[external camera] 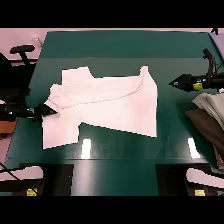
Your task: Fold the shirts.
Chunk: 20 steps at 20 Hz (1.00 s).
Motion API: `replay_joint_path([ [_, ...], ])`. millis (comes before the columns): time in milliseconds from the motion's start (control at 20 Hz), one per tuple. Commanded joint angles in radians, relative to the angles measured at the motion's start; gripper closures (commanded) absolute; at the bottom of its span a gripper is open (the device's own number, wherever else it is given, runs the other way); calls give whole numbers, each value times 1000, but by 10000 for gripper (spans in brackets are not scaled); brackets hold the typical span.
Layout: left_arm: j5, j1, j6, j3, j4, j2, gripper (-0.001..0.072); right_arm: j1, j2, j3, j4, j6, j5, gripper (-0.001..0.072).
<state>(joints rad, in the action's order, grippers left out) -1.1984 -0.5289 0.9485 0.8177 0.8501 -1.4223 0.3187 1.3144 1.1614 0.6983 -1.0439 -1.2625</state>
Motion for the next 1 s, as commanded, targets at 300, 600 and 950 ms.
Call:
replay_joint_path([
  [300,-103,31,21,5,116,5,108,7,-1,-1,8,-14,-63,254],
  [600,-86,31,3,5,138,16,685,7,-2,-132,9,-49,-83,254],
  [950,-85,31,-41,5,92,21,685,9,-5,-383,37,-83,-124,217],
])
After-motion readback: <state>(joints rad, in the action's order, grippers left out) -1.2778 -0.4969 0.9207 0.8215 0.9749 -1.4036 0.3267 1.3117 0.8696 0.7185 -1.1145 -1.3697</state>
